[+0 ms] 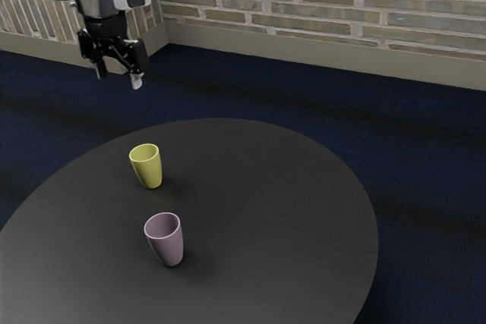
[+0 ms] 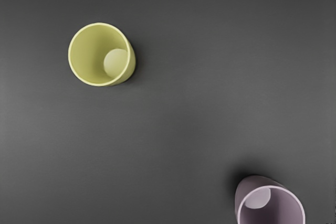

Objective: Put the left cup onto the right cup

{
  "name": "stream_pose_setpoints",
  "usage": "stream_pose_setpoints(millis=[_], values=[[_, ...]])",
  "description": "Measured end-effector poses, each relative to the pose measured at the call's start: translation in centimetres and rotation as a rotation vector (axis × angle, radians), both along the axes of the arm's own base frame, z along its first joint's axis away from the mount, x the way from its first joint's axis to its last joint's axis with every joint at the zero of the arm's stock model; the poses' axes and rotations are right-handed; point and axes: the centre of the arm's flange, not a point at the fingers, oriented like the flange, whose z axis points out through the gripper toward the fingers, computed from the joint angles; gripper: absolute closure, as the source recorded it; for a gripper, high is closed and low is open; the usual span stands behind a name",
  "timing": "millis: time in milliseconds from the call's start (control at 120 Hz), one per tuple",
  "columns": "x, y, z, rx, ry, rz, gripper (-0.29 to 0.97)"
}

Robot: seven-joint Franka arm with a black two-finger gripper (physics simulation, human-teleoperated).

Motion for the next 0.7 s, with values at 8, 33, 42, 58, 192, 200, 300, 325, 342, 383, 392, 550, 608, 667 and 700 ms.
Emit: stream_pose_setpoints(millis=[8,33,42,58,192,200,300,325,342,383,392,550,608,667,700], values=[[0.0,-0.1,0.0,0.000,0.000,-0.002,0.00],[0.0,-0.3,0.0,0.000,0.000,-0.007,0.00],[0.0,-0.3,0.0,0.000,0.000,-0.009,0.00],[0.1,-0.5,-0.1,0.000,0.000,-0.012,0.00],[0.4,-1.8,-0.2,0.006,-0.007,-0.047,0.00],[0.4,-1.9,-0.2,0.007,-0.008,-0.049,0.00],[0.9,-3.0,-0.5,0.016,-0.021,-0.078,0.00],[1.0,-3.3,-0.8,0.017,-0.023,-0.085,0.00],[1.2,-3.4,-0.9,0.018,-0.024,-0.089,0.00],[1.5,-3.6,-1.3,0.020,-0.027,-0.097,0.00],[1.5,-3.7,-1.3,0.021,-0.027,-0.098,0.00],[2.6,-1.6,-2.7,0.029,-0.033,-0.083,0.00],[3.0,0.0,-3.4,0.032,-0.031,-0.065,0.00],[3.3,1.2,-3.9,0.034,-0.029,-0.053,0.00],[3.5,1.7,-4.3,0.035,-0.028,-0.050,0.00]])
